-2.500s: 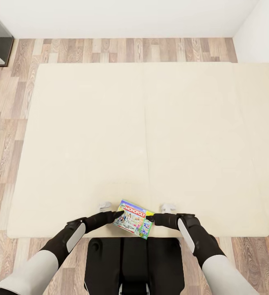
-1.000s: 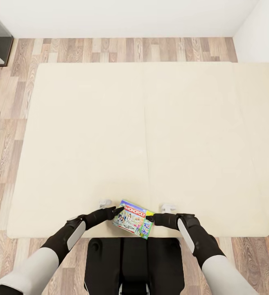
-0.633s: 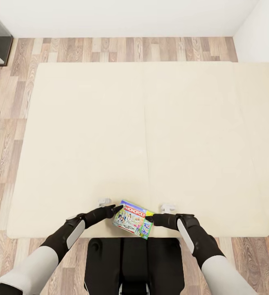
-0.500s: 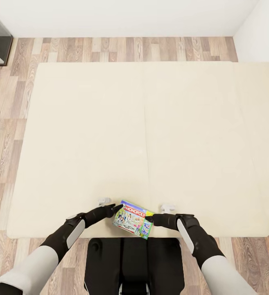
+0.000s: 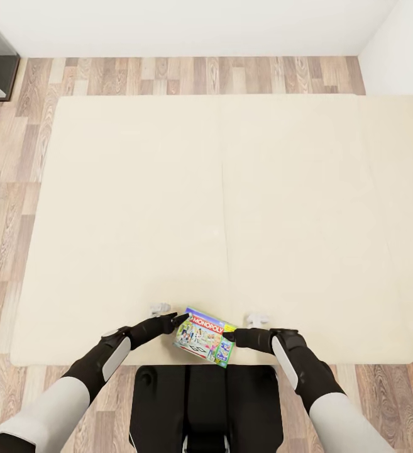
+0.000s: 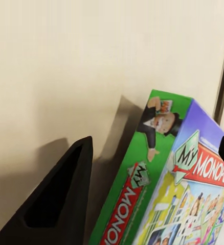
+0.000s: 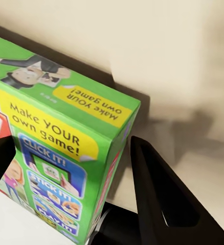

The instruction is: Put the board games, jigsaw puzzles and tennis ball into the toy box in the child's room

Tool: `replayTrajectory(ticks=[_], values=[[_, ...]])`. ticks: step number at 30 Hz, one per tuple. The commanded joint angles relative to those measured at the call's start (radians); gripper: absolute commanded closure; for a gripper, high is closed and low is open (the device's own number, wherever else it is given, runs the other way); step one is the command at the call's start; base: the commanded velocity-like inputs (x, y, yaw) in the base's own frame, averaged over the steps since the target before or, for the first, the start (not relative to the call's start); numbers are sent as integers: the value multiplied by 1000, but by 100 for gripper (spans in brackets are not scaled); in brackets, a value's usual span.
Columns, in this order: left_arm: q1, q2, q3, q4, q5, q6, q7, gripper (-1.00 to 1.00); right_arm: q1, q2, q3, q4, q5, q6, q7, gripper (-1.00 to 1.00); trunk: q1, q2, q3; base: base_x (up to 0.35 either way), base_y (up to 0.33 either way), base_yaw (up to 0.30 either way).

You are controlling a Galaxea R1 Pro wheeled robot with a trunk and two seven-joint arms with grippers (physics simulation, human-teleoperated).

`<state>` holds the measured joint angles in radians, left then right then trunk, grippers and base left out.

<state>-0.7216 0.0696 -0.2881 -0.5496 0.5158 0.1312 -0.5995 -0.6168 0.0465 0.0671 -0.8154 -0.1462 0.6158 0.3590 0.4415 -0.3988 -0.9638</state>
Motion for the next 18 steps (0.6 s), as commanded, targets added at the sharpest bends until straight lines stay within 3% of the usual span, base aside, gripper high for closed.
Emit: replayTrajectory(ticks=[1,10,18], values=[[-1,1,-4,-1,11,8,0,-100,0,0,-2,-1,10,2,-8,-100,8,-1,-1,0,0,0],[-1,-5,-9,2,7,6,3,-100,0,-1,-2,-1,10,2,-8,-100,8,-1,-1,0,0,0],[3,-10,-9,6,-44,4,4,-100,0,-2,-3,-1,10,2,-8,-100,8,-1,-1,0,0,0]])
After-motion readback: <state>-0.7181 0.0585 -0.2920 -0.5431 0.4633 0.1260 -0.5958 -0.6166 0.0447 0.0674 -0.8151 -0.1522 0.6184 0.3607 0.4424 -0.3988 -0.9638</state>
